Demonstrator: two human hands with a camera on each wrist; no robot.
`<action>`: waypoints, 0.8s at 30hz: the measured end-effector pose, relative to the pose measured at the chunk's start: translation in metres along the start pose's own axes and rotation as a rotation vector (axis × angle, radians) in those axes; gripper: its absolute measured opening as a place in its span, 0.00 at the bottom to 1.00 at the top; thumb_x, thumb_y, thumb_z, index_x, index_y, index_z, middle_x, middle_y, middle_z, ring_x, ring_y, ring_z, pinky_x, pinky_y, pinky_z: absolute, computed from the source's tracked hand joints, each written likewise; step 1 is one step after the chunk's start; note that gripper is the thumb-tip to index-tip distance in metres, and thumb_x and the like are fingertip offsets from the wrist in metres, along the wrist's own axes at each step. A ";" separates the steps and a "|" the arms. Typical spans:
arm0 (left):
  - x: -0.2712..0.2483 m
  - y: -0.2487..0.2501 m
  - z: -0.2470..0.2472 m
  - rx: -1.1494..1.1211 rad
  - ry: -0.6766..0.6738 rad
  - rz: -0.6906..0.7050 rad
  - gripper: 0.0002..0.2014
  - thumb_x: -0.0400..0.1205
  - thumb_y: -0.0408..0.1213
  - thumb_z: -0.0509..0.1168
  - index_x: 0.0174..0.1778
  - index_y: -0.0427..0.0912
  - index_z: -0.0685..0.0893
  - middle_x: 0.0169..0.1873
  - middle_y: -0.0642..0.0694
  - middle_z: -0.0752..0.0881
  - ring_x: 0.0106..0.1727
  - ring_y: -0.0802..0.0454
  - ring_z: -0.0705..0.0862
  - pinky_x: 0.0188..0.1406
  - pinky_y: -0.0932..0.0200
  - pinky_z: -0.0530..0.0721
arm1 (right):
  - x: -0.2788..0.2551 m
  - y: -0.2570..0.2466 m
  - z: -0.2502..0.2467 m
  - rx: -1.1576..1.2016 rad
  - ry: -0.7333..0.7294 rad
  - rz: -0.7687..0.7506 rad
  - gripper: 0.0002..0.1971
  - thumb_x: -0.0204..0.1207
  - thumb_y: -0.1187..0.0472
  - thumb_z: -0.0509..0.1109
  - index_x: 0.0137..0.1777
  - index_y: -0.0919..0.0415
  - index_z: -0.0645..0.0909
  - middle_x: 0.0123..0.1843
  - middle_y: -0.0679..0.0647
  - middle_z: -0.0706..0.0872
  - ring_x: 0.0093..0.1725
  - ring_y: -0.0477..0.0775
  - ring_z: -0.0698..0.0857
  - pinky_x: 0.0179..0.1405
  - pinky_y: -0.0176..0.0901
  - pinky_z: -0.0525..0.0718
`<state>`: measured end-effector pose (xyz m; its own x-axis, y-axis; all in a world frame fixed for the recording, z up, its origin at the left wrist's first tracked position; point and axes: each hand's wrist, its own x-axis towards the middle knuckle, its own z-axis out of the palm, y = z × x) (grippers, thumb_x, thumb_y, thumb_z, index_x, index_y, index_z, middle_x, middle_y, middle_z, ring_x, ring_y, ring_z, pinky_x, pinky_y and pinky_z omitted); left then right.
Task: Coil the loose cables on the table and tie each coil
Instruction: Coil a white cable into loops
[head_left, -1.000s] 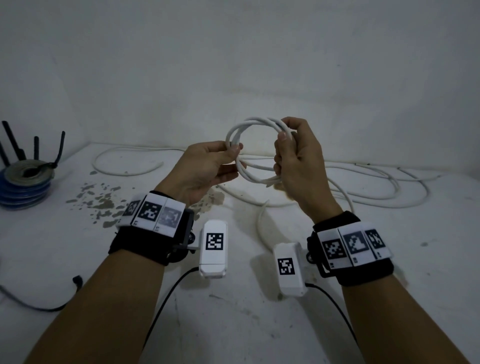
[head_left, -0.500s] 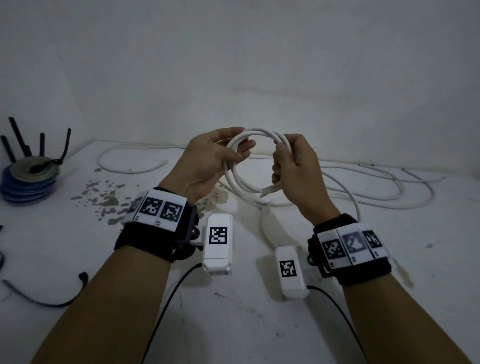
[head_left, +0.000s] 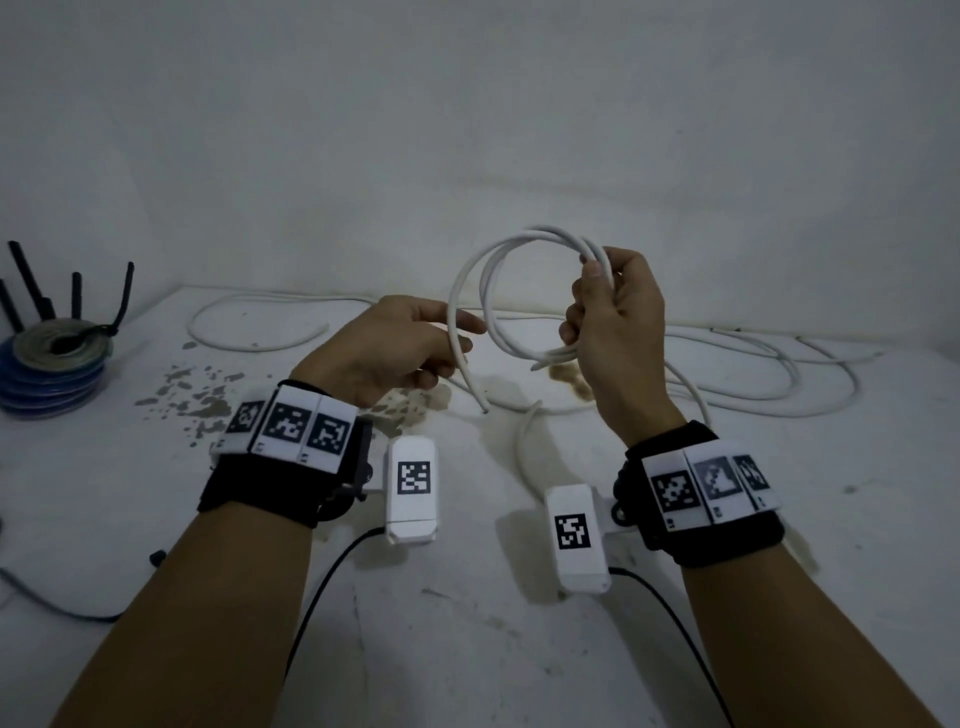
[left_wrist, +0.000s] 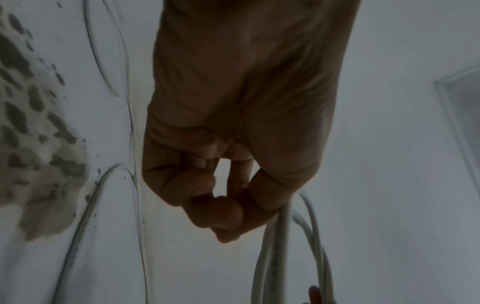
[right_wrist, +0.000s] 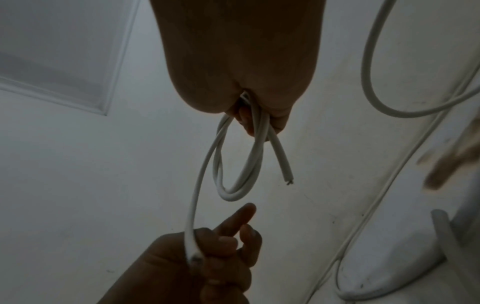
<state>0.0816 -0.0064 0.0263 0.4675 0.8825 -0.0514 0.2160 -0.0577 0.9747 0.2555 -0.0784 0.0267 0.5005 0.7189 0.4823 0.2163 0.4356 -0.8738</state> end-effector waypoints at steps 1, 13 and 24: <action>-0.001 0.000 -0.003 -0.027 -0.007 0.005 0.14 0.81 0.20 0.64 0.47 0.41 0.92 0.35 0.45 0.88 0.28 0.54 0.79 0.28 0.61 0.75 | 0.001 0.002 0.000 -0.017 0.009 -0.006 0.06 0.89 0.61 0.57 0.52 0.57 0.74 0.33 0.48 0.74 0.27 0.45 0.71 0.28 0.44 0.74; 0.002 -0.001 -0.003 -0.113 0.111 0.097 0.03 0.77 0.25 0.74 0.44 0.35 0.90 0.36 0.40 0.90 0.38 0.50 0.89 0.40 0.62 0.89 | 0.000 0.004 0.004 -0.027 0.019 0.013 0.06 0.88 0.60 0.58 0.52 0.55 0.75 0.36 0.50 0.75 0.29 0.46 0.71 0.30 0.44 0.76; 0.000 0.009 0.007 -0.612 -0.014 -0.044 0.08 0.84 0.20 0.59 0.49 0.25 0.84 0.42 0.32 0.91 0.42 0.42 0.92 0.39 0.58 0.91 | -0.005 0.008 0.004 -0.275 -0.062 -0.152 0.05 0.88 0.60 0.60 0.52 0.58 0.75 0.36 0.59 0.78 0.33 0.55 0.75 0.33 0.55 0.80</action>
<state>0.0894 -0.0101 0.0335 0.4811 0.8716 -0.0937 -0.2938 0.2611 0.9195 0.2511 -0.0764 0.0177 0.3952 0.6918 0.6043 0.5077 0.3837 -0.7714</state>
